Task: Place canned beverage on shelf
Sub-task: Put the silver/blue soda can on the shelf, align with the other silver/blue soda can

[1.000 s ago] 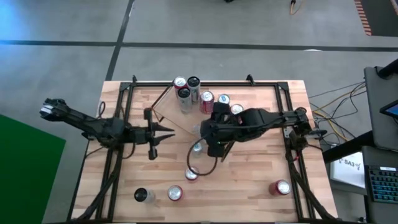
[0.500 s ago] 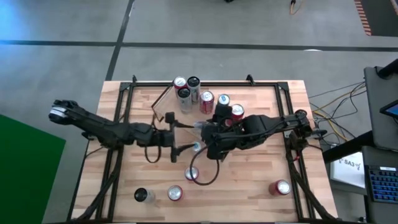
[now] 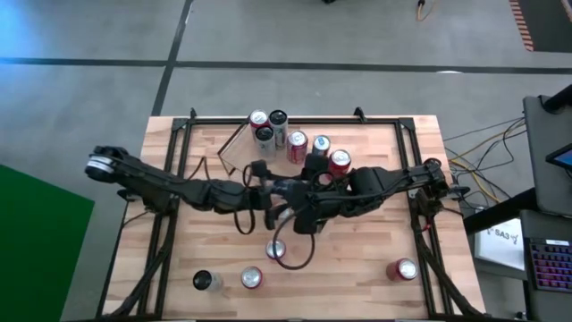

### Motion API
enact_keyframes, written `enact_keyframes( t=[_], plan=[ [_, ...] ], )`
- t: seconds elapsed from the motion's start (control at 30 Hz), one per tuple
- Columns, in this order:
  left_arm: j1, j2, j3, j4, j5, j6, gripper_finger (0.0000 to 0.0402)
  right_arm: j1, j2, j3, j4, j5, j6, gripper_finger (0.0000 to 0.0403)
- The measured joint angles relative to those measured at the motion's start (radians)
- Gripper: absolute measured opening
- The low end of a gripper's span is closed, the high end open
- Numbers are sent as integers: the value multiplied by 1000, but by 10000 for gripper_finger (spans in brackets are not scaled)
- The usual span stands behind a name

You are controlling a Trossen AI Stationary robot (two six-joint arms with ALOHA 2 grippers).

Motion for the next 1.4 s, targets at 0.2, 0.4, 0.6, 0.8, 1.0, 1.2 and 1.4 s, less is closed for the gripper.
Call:
enact_keyframes(
  t=[0.2,0.4,0.6,0.8,1.0,1.2,1.4],
  plan=[
    [0,10,7,0,-3,18,243,0,0,0,-4,-27,9,223],
    [0,-3,6,-8,-3,18,198,0,0,0,1,-24,7,247],
    [-1,-5,-1,-2,12,31,198,3,-2,0,1,-47,-7,295],
    [1,-88,-102,124,217,40,198,23,-33,0,19,-56,-51,327],
    [0,-222,-190,145,407,50,198,80,-85,2,103,-43,-111,335],
    [-4,-320,-280,321,620,19,198,129,-77,-31,276,-51,-240,333],
    [-9,-385,-322,328,625,17,198,160,-77,-150,431,-65,-312,327]
  ],
)
